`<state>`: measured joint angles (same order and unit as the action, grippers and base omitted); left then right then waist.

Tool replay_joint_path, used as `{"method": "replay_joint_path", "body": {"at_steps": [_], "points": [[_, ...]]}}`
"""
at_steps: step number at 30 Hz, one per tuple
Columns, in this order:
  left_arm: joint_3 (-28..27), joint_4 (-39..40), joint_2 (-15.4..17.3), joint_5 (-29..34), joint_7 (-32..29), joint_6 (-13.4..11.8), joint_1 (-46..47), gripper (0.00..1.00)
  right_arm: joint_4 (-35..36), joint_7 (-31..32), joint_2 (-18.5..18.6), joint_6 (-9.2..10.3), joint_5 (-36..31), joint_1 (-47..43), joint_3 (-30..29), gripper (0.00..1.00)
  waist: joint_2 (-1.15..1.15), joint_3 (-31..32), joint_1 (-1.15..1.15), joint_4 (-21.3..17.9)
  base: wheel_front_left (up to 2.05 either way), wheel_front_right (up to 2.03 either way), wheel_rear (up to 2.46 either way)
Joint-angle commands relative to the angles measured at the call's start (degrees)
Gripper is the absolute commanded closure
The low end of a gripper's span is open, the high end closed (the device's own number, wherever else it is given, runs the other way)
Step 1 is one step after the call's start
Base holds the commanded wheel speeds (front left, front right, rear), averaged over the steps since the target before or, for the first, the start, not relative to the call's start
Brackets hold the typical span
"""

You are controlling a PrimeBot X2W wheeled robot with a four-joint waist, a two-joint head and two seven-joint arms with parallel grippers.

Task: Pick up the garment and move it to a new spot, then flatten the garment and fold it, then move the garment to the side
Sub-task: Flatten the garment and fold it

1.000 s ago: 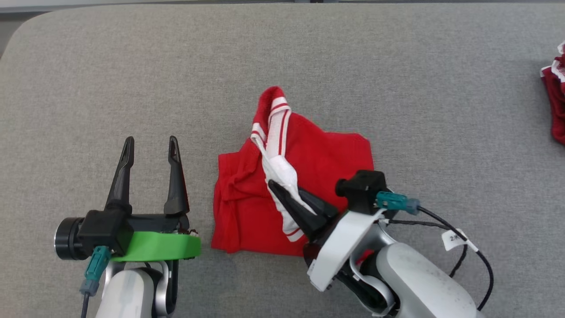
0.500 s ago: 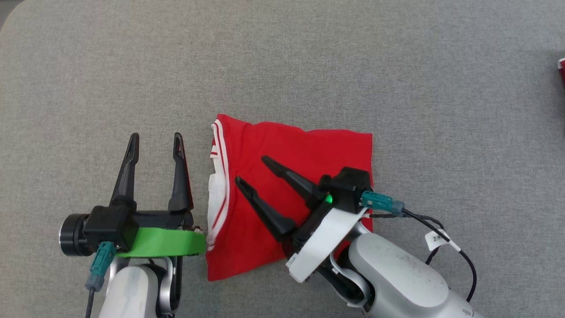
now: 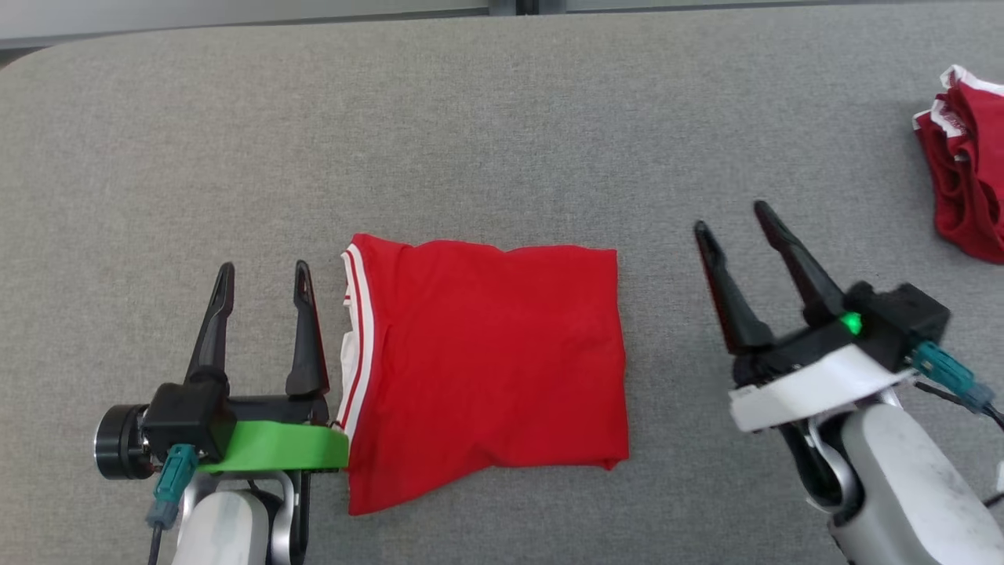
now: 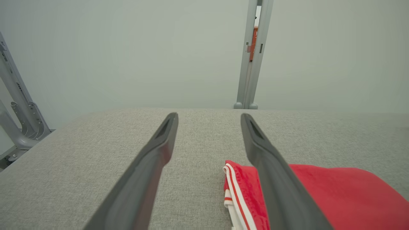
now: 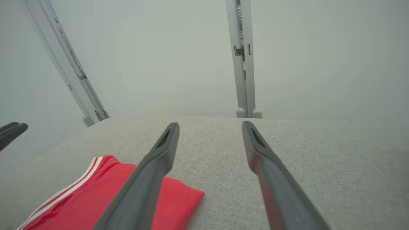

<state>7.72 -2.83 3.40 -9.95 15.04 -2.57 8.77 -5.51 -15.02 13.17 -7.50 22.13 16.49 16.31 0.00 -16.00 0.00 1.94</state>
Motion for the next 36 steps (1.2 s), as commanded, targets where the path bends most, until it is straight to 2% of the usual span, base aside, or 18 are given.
{"method": "replay_joint_path", "body": {"at_steps": [1,5,9,25,36], "points": [[-0.25,-0.46,0.62,0.33,0.17,0.06,-0.97,0.00,0.91,-0.14,0.52,0.04,-1.03,-3.03,-2.61,0.00,0.00,1.99,0.00,-1.69,0.00,0.00,0.00],[-0.49,-0.98,1.04,0.30,0.16,0.19,-2.22,0.00,3.44,1.08,0.77,0.04,-3.23,-9.04,-8.78,0.00,0.00,3.64,0.00,-2.83,0.00,0.00,0.00],[-0.54,-2.12,1.76,0.06,0.12,0.35,-3.94,0.00,6.23,3.08,0.27,0.04,-4.94,-13.35,-11.17,0.00,0.00,5.64,0.00,-3.91,0.00,0.00,0.00],[-0.45,-2.95,2.90,-1.66,-1.86,-0.59,-12.20,0.00,12.18,9.35,-1.10,0.04,-7.03,-23.46,-12.54,0.00,0.00,14.67,0.00,-4.74,0.00,0.00,0.00],[-0.26,-1.93,3.66,-2.12,-2.96,-1.32,-13.86,0.00,14.28,10.55,-1.78,0.04,-6.89,-25.56,-12.97,0.00,0.00,15.40,0.00,-4.74,0.00,0.00,0.00]]}}
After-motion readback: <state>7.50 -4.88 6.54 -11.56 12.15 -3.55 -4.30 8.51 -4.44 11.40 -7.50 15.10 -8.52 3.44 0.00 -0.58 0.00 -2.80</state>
